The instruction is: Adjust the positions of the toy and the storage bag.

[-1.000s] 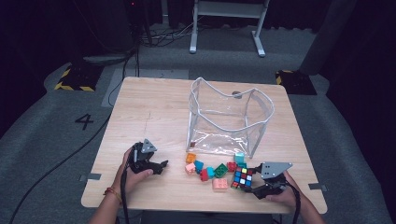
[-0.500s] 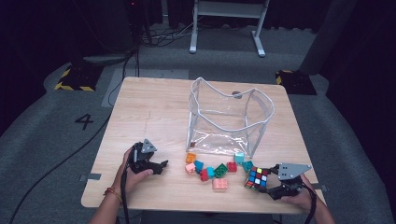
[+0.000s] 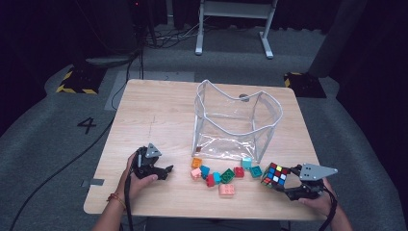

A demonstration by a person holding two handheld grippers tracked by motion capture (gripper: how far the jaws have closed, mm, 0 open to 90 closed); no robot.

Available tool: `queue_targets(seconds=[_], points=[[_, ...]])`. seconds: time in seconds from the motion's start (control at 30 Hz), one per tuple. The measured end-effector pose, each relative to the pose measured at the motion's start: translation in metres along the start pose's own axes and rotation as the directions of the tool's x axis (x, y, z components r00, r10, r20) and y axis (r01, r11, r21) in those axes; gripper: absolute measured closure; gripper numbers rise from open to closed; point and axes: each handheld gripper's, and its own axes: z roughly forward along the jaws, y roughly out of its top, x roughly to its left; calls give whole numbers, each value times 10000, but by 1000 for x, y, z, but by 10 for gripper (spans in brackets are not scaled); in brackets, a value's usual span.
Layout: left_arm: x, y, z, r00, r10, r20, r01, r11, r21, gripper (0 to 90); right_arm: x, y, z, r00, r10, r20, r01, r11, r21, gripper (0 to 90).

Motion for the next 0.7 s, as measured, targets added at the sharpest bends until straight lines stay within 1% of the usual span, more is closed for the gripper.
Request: queue_targets(seconds=[0.1, 0.13, 0.17, 0.2, 0.23, 0.3, 0.4, 0.43, 0.5, 0.53, 0.57, 0.63, 0.67, 0.7], points=[[0, 0, 0, 10000, 5, -26, -5, 10000, -4, 147, -7, -1, -7, 9989, 339, 315, -334, 9993, -166, 340], [0, 0, 0, 10000, 8, -33, -8, 10000, 1, 147, -9, -2, -9, 9977, 452, 503, -444, 9989, -169, 341], [0, 0, 0, 10000, -7, 3, 7, 10000, -2, 147, -12, -2, -10, 9959, 597, 683, -589, 9982, -128, 341], [0, 0, 0, 10000, 7, -23, -7, 10000, 1, 147, -14, -3, -10, 9952, 568, 798, -561, 9984, -118, 341], [0, 0, 0, 10000, -22, 26, 22, 10000, 0, 147, -16, -4, -11, 9926, 712, 979, -711, 9975, -46, 341], [0, 0, 0, 10000, -1, 6, 1, 10000, 1, 147, -21, -5, -11, 9883, 735, 1336, -757, 9971, 110, 341], [0, 0, 0, 10000, 1, -38, -1, 10000, -1, 147, -29, -6, -12, 9792, 1173, 1653, -1179, 9930, -64, 341], [0, 0, 0, 10000, -10, 11, 10, 10000, 3, 147, -33, -6, -13, 9729, 1396, 1842, -1400, 9901, -113, 341], [0, 0, 0, 10000, -15, -3, 15, 10000, -5, 146, -38, -5, -14, 9645, 1643, 2067, -1635, 9863, -214, 341], [0, 0, 0, 10000, -15, -3, 15, 10000, -5, 146, -38, -5, -14, 9645, 1643, 2067, -1635, 9863, -214, 341], [0, 0, 0, 10000, -13, 5, 13, 10000, -3, 146, -44, -2, -16, 9577, 1737, 2294, -1719, 9847, -280, 341], [0, 0, 0, 10000, -14, -11, 14, 10000, -1, 146, -48, 1, -18, 9539, 1839, 2372, -1822, 9828, -293, 341], [0, 0, 0, 10000, -14, -11, 14, 10000, -1, 146, -48, 1, -18, 9539, 1839, 2372, -1822, 9828, -293, 341], [0, 0, 0, 10000, -14, 5, 14, 10000, -2, 146, -55, 4, -18, 9460, 1997, 2552, -1954, 9798, -423, 341]])
